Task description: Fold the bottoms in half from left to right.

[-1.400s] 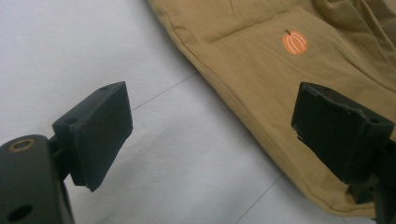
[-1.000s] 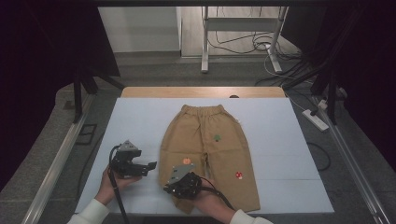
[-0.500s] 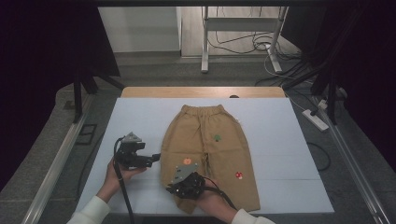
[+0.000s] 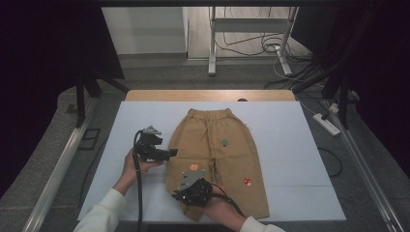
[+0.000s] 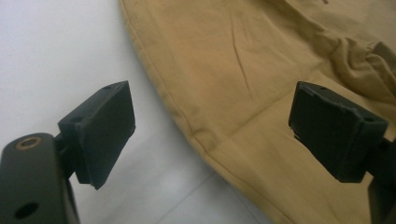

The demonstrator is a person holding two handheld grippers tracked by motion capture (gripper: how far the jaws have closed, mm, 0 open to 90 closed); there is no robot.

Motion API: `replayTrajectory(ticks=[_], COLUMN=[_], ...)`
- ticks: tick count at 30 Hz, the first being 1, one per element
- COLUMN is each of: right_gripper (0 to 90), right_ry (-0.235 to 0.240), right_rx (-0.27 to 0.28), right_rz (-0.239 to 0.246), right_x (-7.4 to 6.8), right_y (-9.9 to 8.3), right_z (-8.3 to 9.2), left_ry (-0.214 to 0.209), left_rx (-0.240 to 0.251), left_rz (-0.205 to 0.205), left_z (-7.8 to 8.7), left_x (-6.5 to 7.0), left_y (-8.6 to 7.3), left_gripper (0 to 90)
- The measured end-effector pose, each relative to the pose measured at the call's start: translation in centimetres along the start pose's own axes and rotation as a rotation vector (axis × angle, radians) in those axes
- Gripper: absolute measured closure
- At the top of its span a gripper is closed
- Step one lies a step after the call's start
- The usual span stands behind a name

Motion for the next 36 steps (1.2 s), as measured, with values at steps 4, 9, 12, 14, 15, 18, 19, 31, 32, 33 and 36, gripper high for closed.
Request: replayTrajectory(ticks=[4,9,12,14,15,18,19,31,32,33,36], right_gripper=[86.2,86.1,86.1,86.1,86.1,86.1,86.2,86.1,86.1,86.1,86.1], right_ry=[-0.001,-0.001,0.000,0.003,0.002,0.000,-0.001,0.001,0.001,0.000,0.002], right_rx=[-0.003,-0.001,-0.004,-0.003,-0.003,0.000,0.000,-0.003,-0.003,-0.003,-0.002], right_rz=[-0.001,0.001,0.000,-0.002,-0.003,-0.003,-0.002,-0.002,-0.002,-0.001,-0.001], right_x=[0.0,0.0,0.0,0.0,0.0,0.0,0.0,0.0,-0.1,-0.1,-0.1], right_y=[0.0,0.0,-0.1,-0.1,-0.1,0.0,0.0,-0.1,-0.1,-0.1,-0.1], right_z=[0.0,0.0,-0.1,-0.2,-0.2,-0.1,0.0,-0.1,-0.1,-0.1,-0.1], left_ry=[0.004,0.016,0.017,0.017,0.018,0.010,0.007,0.016,0.016,0.018,0.018], left_rx=[0.008,-0.010,-0.022,-0.016,-0.015,-0.012,-0.013,-0.034,-0.037,-0.041,-0.049], left_rz=[0.016,0.039,0.055,0.063,0.062,0.070,0.069,0.059,0.061,0.061,0.061], left_z=[-0.3,-1.7,-2.4,-2.7,-2.9,-3.4,-3.6,-5.2,-5.3,-5.4,-5.8], left_x=[-0.5,-1.3,-1.7,-1.8,-1.9,-2.1,-2.1,-2.5,-2.5,-2.6,-2.7], left_y=[0.7,1.4,1.7,2.1,2.3,2.8,3.0,3.5,3.5,3.4,3.3], left_gripper=[14.7,15.6,15.4,15.4,15.6,15.6,15.6,16.1,16.3,16.5,18.3])
Point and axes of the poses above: each handheld gripper's, and its own axes: z roughly backward along the jaws, y roughly out of its top, x roughly to its right, the point moved 9 cm from there along -z, roughly forward along the jaws, and after that the axes turned 11 degrees about y, right-handed, at the moved point
